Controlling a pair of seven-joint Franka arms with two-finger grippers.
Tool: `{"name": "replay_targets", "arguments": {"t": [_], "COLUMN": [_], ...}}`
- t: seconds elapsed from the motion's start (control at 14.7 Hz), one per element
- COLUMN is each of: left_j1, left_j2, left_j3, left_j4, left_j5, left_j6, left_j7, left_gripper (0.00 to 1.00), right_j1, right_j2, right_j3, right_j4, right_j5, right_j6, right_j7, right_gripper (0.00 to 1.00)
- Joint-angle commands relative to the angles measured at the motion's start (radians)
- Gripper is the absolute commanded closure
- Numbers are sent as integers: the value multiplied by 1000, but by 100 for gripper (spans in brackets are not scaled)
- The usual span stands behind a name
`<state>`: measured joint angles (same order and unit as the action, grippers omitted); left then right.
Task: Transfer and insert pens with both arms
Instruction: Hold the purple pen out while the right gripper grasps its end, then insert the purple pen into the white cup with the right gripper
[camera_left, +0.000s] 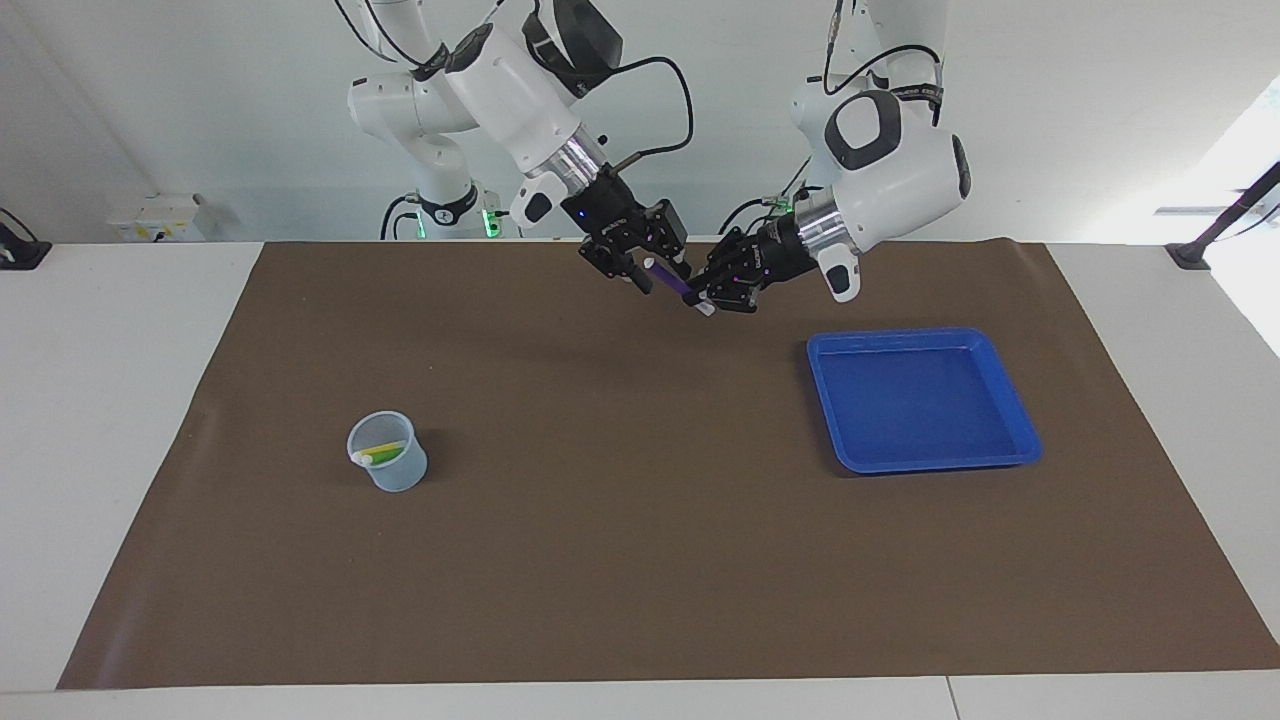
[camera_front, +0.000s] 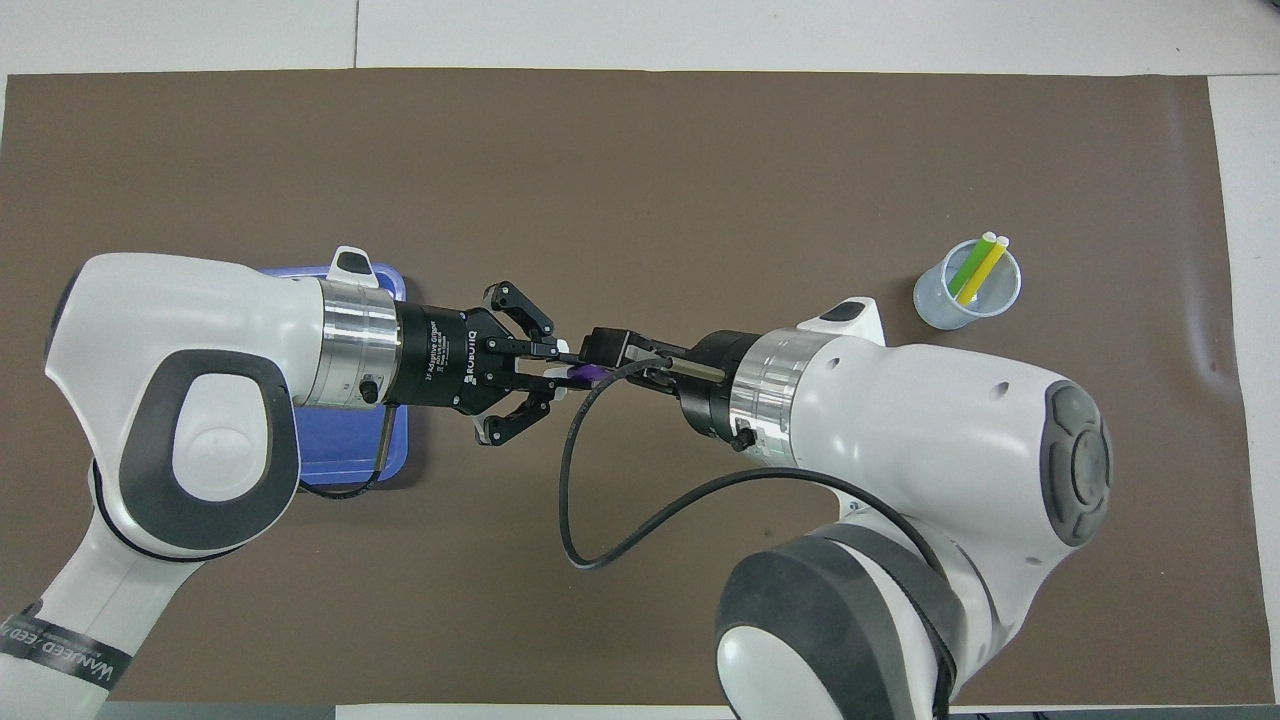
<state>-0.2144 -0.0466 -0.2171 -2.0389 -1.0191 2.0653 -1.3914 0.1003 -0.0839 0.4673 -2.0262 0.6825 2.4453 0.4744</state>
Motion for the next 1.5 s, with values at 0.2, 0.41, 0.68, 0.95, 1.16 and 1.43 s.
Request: {"name": "replay_targets", "arguments": {"t": [0.2, 0.41, 0.68, 0.95, 1.16, 1.43], "left_j1": [-17, -17, -17, -17, -17, -17], "left_j2": [-33, -33, -32, -32, -35, -33], "left_j3": [12, 12, 12, 12, 13, 15], "left_j4": [-37, -37, -37, -32, -34, -32], "left_j5": [-21, -21, -22, -21, -19, 19], "left_j6": [27, 29, 29, 68, 65, 68], "left_j7": [-9, -9, -9, -18, -28, 12], "left_gripper": [100, 100, 100, 8, 0, 0], "right_j1": [-5, -7, -7, -11, -13, -109], "right_j2": [-17, -17, -17, -17, -20, -40], "right_j3": [-1, -1, -1, -1, -4, -10], "right_j4": [-11, -11, -11, -11, -11, 46], "right_j5": [2, 2, 2, 2, 2, -144], "right_j6": [-12, -11, -11, -14, -29, -274], "right_j7": [-25, -26, -19, -19, -23, -192], "right_gripper": [56, 73, 100, 100, 100, 100]}}
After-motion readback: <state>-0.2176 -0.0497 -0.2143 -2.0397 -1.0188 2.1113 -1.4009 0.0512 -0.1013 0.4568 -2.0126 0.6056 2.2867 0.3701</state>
